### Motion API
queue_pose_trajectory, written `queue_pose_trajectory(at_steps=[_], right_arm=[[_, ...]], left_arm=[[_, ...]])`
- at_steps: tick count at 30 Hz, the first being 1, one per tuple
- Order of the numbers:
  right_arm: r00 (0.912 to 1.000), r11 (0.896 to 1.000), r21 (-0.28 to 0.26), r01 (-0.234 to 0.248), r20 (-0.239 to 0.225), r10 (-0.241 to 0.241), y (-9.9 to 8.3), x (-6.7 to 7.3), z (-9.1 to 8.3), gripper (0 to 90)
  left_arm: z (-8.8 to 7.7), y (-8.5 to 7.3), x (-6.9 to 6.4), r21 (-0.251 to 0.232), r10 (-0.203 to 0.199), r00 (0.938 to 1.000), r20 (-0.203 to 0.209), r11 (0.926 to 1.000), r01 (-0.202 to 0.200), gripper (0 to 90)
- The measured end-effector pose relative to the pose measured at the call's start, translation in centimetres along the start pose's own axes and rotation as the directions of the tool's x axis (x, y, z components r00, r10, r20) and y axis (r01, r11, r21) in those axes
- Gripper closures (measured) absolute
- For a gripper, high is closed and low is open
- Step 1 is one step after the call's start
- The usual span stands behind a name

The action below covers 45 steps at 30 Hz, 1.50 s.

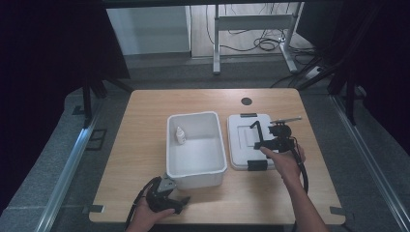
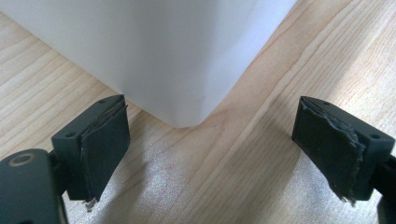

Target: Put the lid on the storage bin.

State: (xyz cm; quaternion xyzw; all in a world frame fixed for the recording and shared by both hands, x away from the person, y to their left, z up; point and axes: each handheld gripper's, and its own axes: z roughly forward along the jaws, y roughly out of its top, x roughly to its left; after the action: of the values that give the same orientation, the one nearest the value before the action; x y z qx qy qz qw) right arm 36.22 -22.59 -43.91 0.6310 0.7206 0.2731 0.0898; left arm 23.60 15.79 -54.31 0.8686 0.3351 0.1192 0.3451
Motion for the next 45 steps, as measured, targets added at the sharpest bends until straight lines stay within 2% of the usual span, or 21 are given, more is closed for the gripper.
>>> queue_pose_trajectory(at_steps=[1, 7, 14, 15, 18, 21, 26, 32, 39, 41, 45], right_arm=[[0.9999, 1.000, 0.012, -0.013, -0.010, 0.013, 0.6, -0.2, 0.2, 39.4], [0.9998, 0.998, 0.055, -0.016, -0.011, 0.016, 2.1, -0.5, 0.8, 42.1], [0.9999, 0.996, 0.092, -0.016, -0.002, 0.016, 3.3, -0.4, 1.4, 43.2], [0.9999, 0.993, 0.115, -0.011, -0.003, 0.012, 3.9, -0.3, 1.7, 44.0], [0.9999, 0.991, 0.130, -0.016, -0.003, 0.017, 4.6, -0.3, 2.2, 45.7], [0.9999, 0.987, 0.162, -0.010, 0.009, 0.009, 5.4, -0.3, 2.6, 46.5], [0.9995, 0.983, 0.182, 0.001, 0.030, -0.006, 6.3, -0.6, 3.2, 49.1], [0.9986, 0.975, 0.222, -0.006, 0.053, -0.006, 7.5, -0.9, 4.5, 55.2], [0.9960, 0.964, 0.266, -0.011, 0.089, -0.013, 8.4, -1.2, 6.0, 70.6], [0.9961, 0.963, 0.268, -0.017, 0.088, -0.007, 8.4, -1.3, 6.1, 73.8], [0.9968, 0.955, 0.294, -0.031, 0.079, 0.008, 8.3, -1.5, 6.7, 80.7]], left_arm=[[0.0, 0.0, 0.0, 0.000, 0.000, 1.0000, 0.001, 1.0000, 0.000, 11.1], [0.0, 0.0, 0.0, 0.001, 0.000, 1.0000, 0.000, 1.0000, 0.000, 11.1], [0.0, 0.0, 0.0, -0.002, -0.001, 1.0000, 0.001, 1.0000, 0.001, 11.0], [0.0, 0.0, 0.0, -0.002, -0.001, 1.0000, 0.001, 1.0000, 0.001, 11.0], [0.0, 0.0, 0.0, -0.002, -0.001, 1.0000, 0.001, 1.0000, 0.001, 11.0], [0.0, 0.0, 0.0, -0.002, -0.001, 1.0000, 0.001, 1.0000, 0.001, 11.0], [0.0, 0.0, 0.0, -0.002, -0.001, 1.0000, 0.001, 1.0000, 0.001, 11.0], [0.0, 0.0, 0.0, -0.003, -0.001, 1.0000, 0.001, 1.0000, 0.001, 11.1], [0.0, 0.0, 0.0, -0.003, -0.001, 1.0000, 0.001, 1.0000, 0.001, 11.1], [0.0, 0.0, 0.0, -0.003, -0.002, 1.0000, 0.001, 1.0000, 0.002, 11.1], [0.0, 0.0, 0.0, -0.003, -0.002, 1.0000, 0.001, 1.0000, 0.002, 11.0]])
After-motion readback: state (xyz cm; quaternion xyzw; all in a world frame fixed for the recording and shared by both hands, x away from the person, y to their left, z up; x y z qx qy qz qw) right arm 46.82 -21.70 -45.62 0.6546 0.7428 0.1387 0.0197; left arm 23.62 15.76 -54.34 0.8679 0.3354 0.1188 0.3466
